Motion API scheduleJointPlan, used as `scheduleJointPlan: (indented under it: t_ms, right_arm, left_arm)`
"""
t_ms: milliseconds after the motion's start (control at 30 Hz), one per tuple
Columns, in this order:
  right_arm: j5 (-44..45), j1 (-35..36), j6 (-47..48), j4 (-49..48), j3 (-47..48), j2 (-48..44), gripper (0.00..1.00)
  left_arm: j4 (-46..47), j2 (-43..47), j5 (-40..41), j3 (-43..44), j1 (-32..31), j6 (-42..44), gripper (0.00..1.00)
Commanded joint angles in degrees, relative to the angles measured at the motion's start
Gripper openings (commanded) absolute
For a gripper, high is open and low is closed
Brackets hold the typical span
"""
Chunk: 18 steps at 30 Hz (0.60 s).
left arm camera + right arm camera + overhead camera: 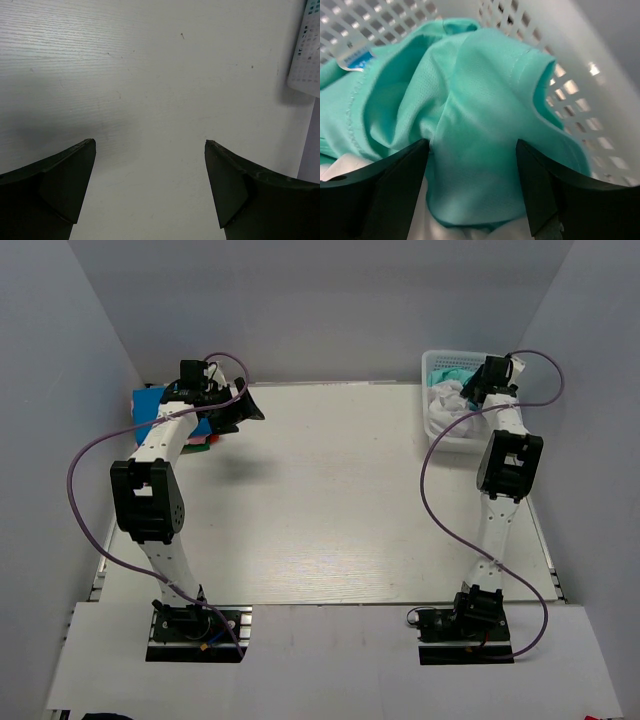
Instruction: Fold and stack the t-shirts
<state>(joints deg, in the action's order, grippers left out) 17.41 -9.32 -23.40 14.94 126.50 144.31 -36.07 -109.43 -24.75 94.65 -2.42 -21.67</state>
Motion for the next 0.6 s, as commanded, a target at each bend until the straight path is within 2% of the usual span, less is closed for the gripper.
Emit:
scheduleJointPlan:
  t_ms: [0, 100, 133, 167, 200, 267, 300, 367, 567]
  right_arm:
    - [-2.38, -0.17, 0.90, 0.26, 3.31, 2.81, 0.76]
    - [-4.65, -0.08, 2.65, 1.06, 4.37, 4.04, 0.74]
    - [-6.06, -0.26, 3.53, 0.88, 3.94, 3.87, 0.67]
    - [-7.46, -0.08, 4.67, 1.06, 3.93, 4.13, 0.57]
    - [-8.52, -0.17, 4.94, 0.88, 3.85, 4.05, 0.36]
    - [-9.93, -0.08, 5.64, 0.88, 3.93, 3.79, 0.21]
    - [-10.20, -0.08, 6.17, 0.45, 3.85, 3.44, 0.08]
    - [-10.03, -0.08, 8.19, -1.66, 3.93, 1.68, 0.00]
    - [-3.53, -0.17, 13.28, -10.60, 3.93, -6.66, 0.00]
  left_arm:
    - [-1.19, 0.35, 0.58, 2.29, -0.13, 0.40, 1.00]
    - [-1.19, 0.35, 1.11, 2.29, -0.13, 0.40, 1.00]
    - [-1.19, 0.35, 1.11, 2.29, -0.13, 0.40, 1.00]
    - [-1.19, 0.35, 1.11, 2.29, -0.13, 0.40, 1.00]
    - [-1.19, 0.35, 1.11, 2.29, -0.13, 0.40, 1.00]
    - [-1.19, 0.88, 1.11, 2.29, -0.13, 0.40, 1.00]
    - [-1.19, 0.88, 1.11, 2.29, -0.13, 0.40, 1.00]
    - [-1.19, 1.49, 1.11, 1.76, -0.13, 0.40, 1.00]
    - [1.00, 3.69, -0.03, -0.17, -0.13, 0.40, 1.00]
